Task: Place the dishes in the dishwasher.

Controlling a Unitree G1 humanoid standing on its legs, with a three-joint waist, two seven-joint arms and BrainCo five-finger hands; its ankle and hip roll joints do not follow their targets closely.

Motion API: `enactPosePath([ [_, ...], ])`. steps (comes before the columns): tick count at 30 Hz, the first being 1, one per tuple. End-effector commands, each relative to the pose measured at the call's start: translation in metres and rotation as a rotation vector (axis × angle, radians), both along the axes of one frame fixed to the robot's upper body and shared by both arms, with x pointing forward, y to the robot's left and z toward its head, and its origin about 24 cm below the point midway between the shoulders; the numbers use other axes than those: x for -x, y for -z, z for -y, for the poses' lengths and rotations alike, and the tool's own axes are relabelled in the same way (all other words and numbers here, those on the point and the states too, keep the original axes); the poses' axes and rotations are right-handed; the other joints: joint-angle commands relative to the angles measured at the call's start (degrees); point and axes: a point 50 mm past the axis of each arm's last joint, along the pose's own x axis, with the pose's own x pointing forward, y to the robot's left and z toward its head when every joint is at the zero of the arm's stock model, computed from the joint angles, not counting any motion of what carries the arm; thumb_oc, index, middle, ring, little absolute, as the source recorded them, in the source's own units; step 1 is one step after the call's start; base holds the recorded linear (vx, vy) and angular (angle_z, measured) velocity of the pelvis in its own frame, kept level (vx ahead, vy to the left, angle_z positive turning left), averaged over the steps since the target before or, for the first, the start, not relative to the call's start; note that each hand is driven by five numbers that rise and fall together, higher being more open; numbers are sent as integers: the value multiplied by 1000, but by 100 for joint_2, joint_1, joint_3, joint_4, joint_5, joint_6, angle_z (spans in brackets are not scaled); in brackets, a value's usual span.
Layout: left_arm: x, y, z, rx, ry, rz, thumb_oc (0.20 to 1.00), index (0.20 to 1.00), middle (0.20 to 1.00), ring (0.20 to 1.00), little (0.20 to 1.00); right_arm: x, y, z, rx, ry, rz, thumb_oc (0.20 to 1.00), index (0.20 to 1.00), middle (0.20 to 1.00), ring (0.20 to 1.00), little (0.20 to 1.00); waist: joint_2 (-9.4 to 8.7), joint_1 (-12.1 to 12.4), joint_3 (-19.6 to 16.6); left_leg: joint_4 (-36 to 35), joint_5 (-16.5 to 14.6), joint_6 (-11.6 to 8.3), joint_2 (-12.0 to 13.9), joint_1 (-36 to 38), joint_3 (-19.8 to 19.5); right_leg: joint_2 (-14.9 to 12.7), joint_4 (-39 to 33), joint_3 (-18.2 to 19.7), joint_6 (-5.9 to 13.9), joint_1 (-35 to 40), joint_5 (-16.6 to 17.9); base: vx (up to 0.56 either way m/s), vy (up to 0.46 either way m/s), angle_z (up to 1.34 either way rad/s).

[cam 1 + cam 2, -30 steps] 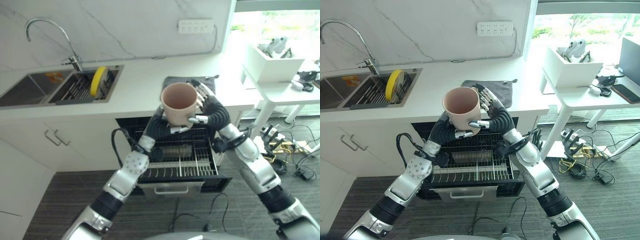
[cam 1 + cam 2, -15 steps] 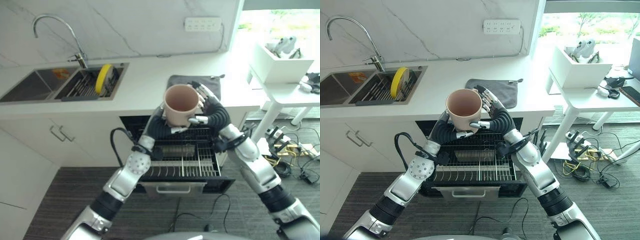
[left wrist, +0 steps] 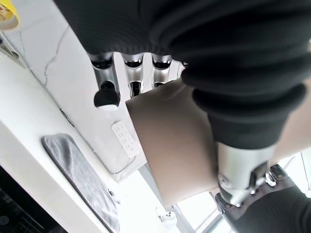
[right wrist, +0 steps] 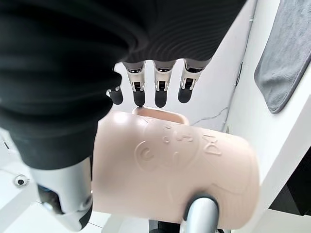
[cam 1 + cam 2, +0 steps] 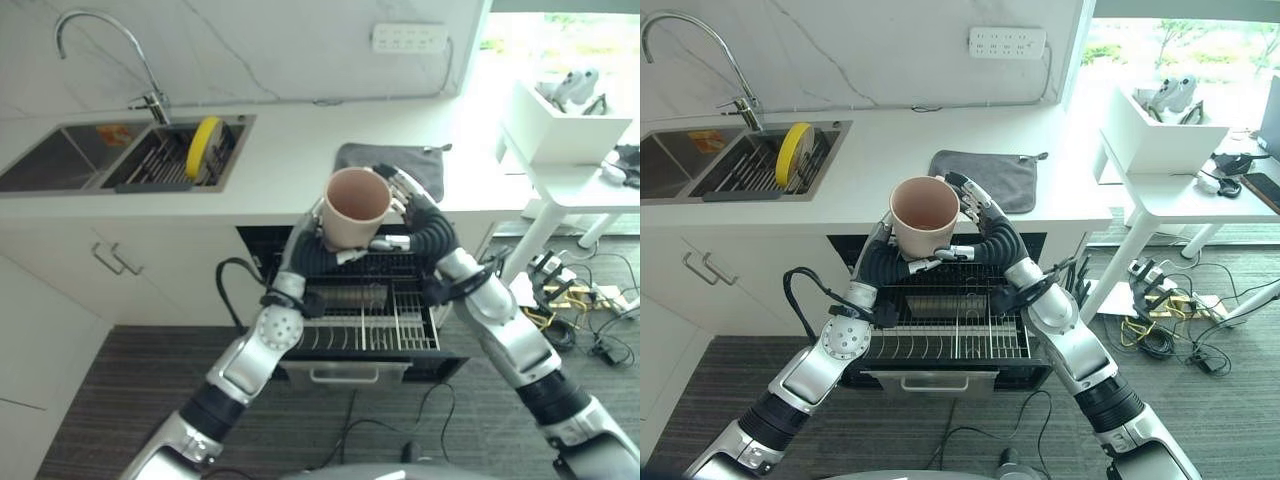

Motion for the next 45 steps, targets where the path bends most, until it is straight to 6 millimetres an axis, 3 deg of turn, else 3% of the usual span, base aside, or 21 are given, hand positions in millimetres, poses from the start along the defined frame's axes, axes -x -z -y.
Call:
enactPosePath([
  [1,-9,-33,11,-69,40,199,200,200,200,200,200,3,-45,-20,-57,-85,182,1000,1000,1000,1000,1000,-282,30,-25,550,-332,1,-19,-53,86,-539,504,182,648,245,-624,0,0,0],
  [14,-5,-30,15,-111,45,259,200,200,200,200,200,0,-48,-27,-96,-103,156,1000,1000,1000,1000,1000,-275,71,-36,520,-327,-7,-28,-43,63,-543,490,166,647,254,-619,-2,0,0],
  [22,-16,-44,0,-97,4,275,200,200,200,200,200,-2,-49,-32,-8,-91,192,1000,1000,1000,1000,1000,-213,71,-90,516,-302,-17,-37,-34,5,-536,494,216,634,265,-642,10,26,3],
  [33,-19,-45,1,-150,2,266,200,200,200,200,200,-6,-47,-33,83,-97,191,1000,1000,1000,1000,1000,-239,84,-71,557,-309,-18,-28,-46,-11,-540,539,207,635,268,-663,0,0,0],
  [45,-19,-43,10,-175,26,253,200,200,200,200,200,-6,-53,-38,30,-56,218,1000,1000,1000,1000,1000,-218,74,-61,587,-336,-10,-33,-52,-5,-542,560,234,629,258,-683,0,0,0],
])
